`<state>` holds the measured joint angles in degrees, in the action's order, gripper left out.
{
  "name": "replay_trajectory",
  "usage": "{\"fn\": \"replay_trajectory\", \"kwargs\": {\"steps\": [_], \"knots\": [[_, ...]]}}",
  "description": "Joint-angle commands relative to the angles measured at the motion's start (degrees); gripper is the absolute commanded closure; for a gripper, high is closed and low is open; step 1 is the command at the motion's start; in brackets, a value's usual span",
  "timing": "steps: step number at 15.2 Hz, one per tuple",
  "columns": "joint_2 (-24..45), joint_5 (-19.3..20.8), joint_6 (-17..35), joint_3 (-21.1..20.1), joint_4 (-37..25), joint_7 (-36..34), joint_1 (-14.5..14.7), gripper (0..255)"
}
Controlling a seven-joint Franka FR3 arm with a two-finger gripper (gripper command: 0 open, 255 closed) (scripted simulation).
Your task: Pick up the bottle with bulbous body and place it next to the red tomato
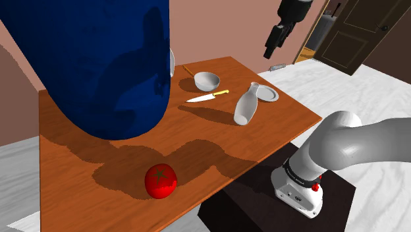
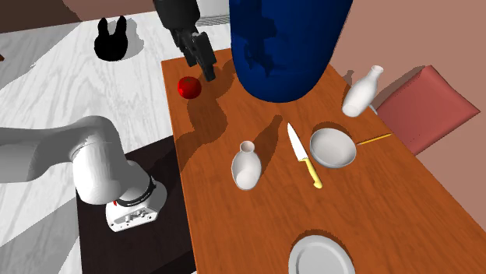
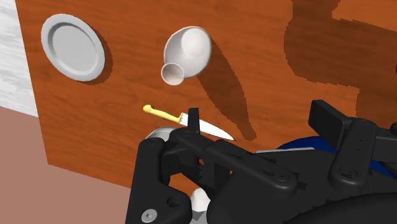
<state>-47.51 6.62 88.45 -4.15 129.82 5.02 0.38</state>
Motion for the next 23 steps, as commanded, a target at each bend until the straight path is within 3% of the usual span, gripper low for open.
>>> {"fn": "replay_trajectory", "kwargs": {"steps": [1,10,19,23], "knots": [[0.0,0.0,0.0,0.0,0.0,0.0,0.0,0],[6.7,1.3,12.5,8.5,9.0,5.1,-2.0,0],[19.4,1.2,25.5,16.8,13.2,11.1,-3.7,0],[21.5,1.1,29.2,17.7,15.0,11.7,-3.9,0]]}}
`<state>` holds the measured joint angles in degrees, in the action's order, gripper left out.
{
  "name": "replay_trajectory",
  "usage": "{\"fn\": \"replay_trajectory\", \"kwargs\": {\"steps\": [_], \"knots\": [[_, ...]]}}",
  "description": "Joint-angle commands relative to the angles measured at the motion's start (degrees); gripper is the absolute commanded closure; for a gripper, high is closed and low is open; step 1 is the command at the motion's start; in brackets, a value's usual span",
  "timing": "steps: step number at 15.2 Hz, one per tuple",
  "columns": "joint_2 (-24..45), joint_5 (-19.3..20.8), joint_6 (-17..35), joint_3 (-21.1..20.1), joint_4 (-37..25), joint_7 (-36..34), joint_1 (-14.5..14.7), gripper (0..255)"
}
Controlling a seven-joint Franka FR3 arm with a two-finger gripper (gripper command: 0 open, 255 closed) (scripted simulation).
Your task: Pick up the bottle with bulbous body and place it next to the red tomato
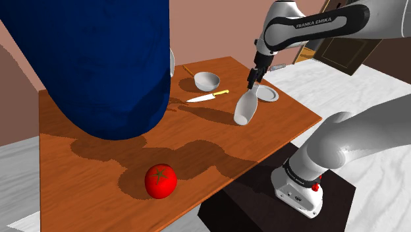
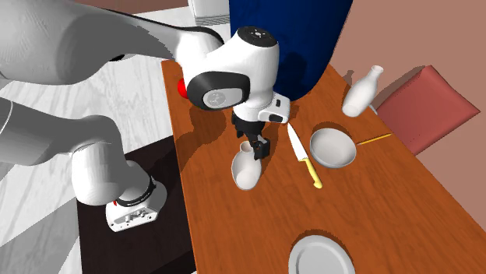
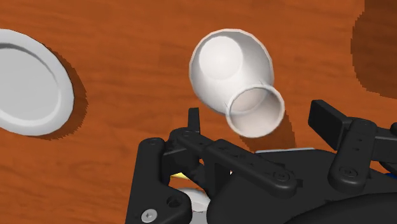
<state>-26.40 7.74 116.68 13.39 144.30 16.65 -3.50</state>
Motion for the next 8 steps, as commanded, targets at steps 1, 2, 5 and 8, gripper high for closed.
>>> {"fn": "replay_trajectory", "kwargs": {"steps": [1,2,5,8], "knots": [[0.7,0.0,1.8,0.3,1.1,0.1,0.0,0],[1.0,0.1,2.7,0.3,1.7,0.1,0.0,0],[1.9,0.2,4.9,0.6,3.0,0.1,-0.1,0],[1.9,0.2,4.9,0.6,3.0,0.1,-0.1,0]]}}
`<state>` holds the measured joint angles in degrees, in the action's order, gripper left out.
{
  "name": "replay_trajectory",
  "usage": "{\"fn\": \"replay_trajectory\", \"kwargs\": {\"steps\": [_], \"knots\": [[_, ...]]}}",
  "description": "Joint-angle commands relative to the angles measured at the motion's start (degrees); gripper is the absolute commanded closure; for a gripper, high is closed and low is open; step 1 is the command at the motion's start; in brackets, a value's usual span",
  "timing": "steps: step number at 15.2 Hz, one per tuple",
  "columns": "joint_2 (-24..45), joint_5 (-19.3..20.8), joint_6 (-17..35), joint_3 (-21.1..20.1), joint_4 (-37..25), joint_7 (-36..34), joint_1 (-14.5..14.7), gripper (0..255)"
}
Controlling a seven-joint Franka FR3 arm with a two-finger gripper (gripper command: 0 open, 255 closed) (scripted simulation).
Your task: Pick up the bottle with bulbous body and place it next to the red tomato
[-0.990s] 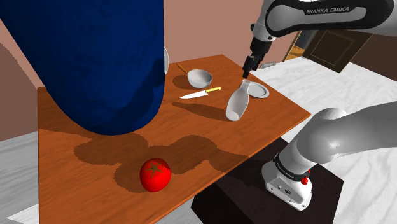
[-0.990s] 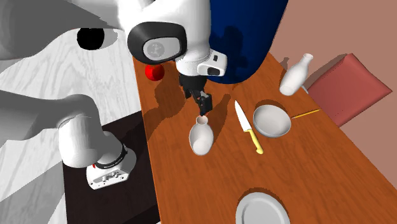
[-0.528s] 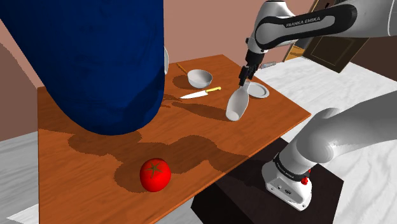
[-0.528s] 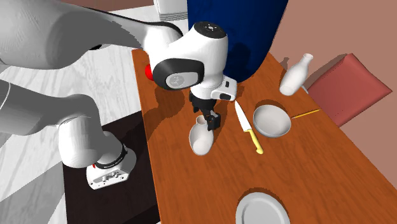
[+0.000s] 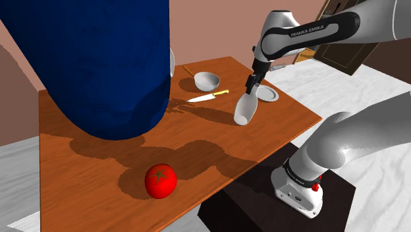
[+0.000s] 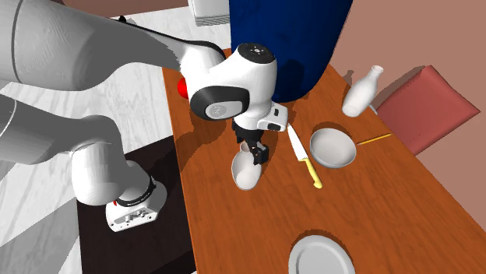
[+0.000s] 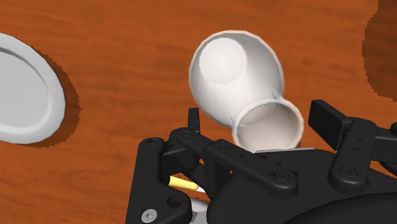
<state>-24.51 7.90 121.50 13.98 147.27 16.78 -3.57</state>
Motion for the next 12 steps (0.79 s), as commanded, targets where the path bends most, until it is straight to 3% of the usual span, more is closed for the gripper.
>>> {"fn": "replay_trajectory", "kwargs": {"steps": [1,4,5,12], "knots": [[0.0,0.0,0.1,0.0,0.1,0.0,0.0,0],[0.0,0.0,0.1,0.0,0.0,0.0,0.0,0],[0.0,0.0,0.1,0.0,0.0,0.0,0.0,255],[0.0,0.0,0.1,0.0,0.0,0.0,0.0,255]]}}
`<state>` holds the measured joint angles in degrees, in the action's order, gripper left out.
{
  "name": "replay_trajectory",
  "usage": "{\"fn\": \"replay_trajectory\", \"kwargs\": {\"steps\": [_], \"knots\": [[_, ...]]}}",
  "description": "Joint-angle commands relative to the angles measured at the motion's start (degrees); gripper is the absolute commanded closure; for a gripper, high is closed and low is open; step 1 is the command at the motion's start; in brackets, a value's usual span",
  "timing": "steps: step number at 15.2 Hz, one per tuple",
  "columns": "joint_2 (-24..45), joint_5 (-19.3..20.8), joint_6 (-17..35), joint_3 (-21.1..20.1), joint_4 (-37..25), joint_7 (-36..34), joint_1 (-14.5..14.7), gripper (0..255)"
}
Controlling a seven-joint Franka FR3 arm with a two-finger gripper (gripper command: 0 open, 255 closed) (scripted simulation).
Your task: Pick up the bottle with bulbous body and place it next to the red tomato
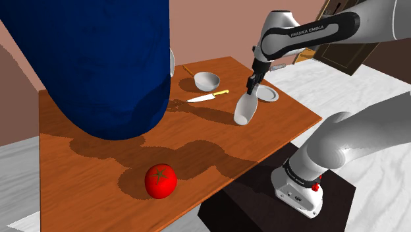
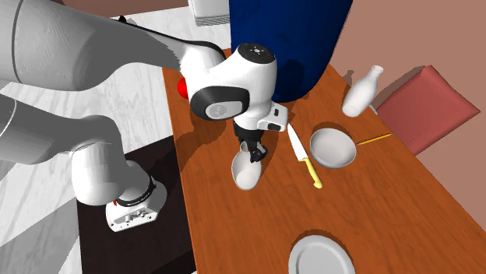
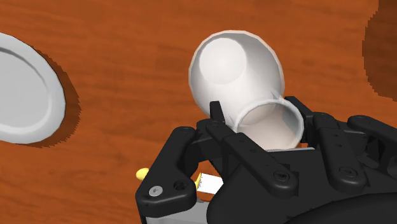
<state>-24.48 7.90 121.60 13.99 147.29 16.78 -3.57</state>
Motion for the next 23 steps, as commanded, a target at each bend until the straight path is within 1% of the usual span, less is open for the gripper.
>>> {"fn": "replay_trajectory", "kwargs": {"steps": [1,2,12,23], "knots": [[0.0,0.0,0.0,0.0,0.0,0.0,0.0,255],[0.0,0.0,0.0,0.0,0.0,0.0,0.0,255],[-3.1,-0.3,-8.6,-0.9,-5.4,0.0,0.1,255],[-4.8,-0.8,-17.5,-1.7,-12.7,0.1,0.3,255]]}}
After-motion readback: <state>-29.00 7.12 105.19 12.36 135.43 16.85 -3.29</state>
